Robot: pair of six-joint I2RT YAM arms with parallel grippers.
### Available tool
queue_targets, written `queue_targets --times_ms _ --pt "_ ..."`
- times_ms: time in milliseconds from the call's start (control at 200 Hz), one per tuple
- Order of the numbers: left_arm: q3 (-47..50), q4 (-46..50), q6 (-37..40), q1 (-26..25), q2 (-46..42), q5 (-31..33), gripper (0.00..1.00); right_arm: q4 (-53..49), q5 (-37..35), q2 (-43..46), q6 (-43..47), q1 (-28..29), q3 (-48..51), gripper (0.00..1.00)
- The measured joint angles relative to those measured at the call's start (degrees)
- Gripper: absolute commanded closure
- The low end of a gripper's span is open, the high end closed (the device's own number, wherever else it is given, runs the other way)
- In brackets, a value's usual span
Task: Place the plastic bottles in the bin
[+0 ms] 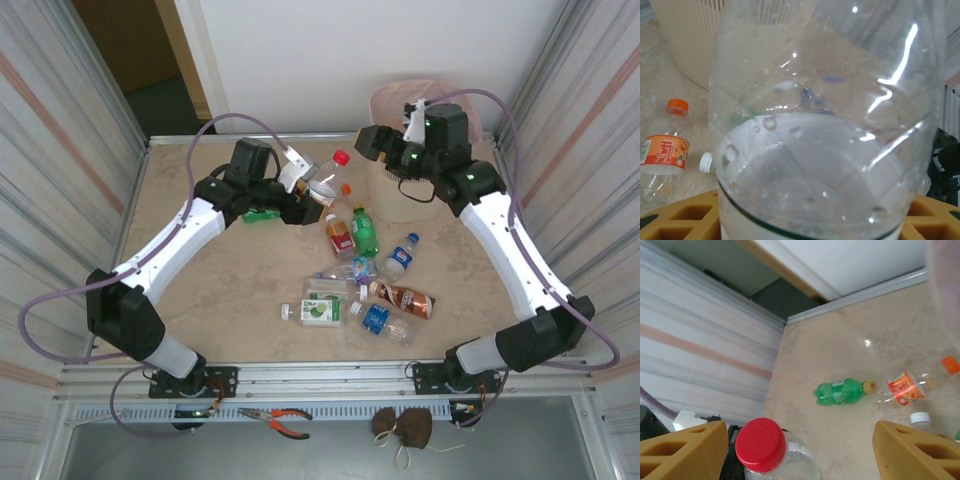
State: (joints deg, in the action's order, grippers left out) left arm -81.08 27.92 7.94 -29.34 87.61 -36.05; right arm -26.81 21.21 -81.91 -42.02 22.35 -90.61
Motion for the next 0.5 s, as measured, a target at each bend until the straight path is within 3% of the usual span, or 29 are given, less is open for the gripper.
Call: queue_targets --times_ms 220,501 --pt "-0.1 -0.1 -0.3 -0.1 0.0 -1.0 0.42 -2.5 -1.5 -3.6 3.5 4.1 -4.6 0.31" --pt "-0.4 0.1 -0.3 -0.9 0.0 -1.4 0.42 -4.7 -3.4 -6.7 5.6 6.6 -7.6 0.49"
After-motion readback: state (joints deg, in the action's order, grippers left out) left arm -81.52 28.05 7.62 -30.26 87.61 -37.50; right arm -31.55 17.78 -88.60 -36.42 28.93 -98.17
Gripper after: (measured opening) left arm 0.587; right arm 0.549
